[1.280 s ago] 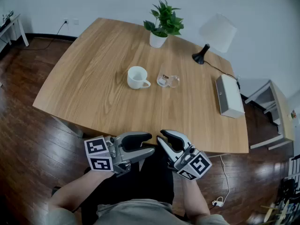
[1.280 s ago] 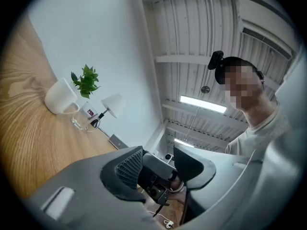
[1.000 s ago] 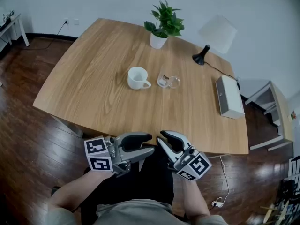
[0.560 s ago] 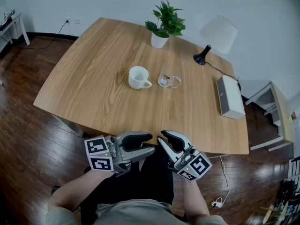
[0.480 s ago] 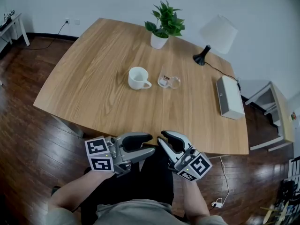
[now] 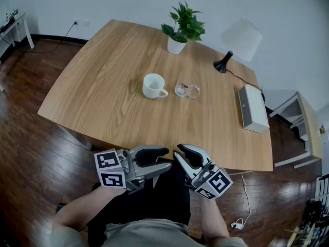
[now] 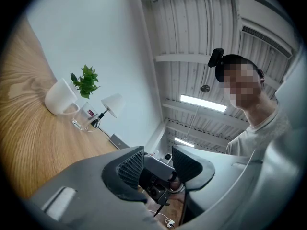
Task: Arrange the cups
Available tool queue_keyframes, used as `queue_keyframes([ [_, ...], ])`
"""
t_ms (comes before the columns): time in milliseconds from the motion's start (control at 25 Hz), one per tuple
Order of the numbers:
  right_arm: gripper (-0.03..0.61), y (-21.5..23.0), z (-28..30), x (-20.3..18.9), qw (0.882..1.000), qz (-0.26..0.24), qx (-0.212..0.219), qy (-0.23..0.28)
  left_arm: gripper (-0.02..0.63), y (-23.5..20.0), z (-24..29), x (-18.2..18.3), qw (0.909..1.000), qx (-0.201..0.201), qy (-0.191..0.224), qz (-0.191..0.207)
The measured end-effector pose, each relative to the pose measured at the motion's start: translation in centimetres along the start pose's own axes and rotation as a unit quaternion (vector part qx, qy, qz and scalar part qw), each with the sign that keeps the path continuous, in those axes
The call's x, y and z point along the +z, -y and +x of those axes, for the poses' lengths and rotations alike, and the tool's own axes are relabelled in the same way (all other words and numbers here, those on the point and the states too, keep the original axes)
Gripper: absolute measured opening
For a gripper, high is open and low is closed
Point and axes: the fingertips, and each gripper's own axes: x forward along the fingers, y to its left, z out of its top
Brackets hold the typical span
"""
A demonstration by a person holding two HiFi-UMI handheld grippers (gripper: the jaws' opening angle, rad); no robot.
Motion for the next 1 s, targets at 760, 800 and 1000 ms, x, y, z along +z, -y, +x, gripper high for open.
queue_keyframes([
  [760, 0.169, 11.0, -1.6, 2.0, 0.987, -0.034, -0.148, -0.049, 0.193, -0.3, -0.2, 1.1, 0.9998, 0.009, 0.018, -0.004],
  [800, 0.250, 12.6, -1.3, 1.8, 0.985, -0.039, -0.155, -0.067, 0.193, -0.4, -0.2, 1.0, 0.9998, 0.009, 0.018, -0.005],
  [1000, 0.267, 21.2, 2.5, -0.5, 0.964, -0.091, -0.175, -0.176, 0.193, -0.2, 0.1, 0.7, 0.9999, 0.006, 0.014, 0.000],
])
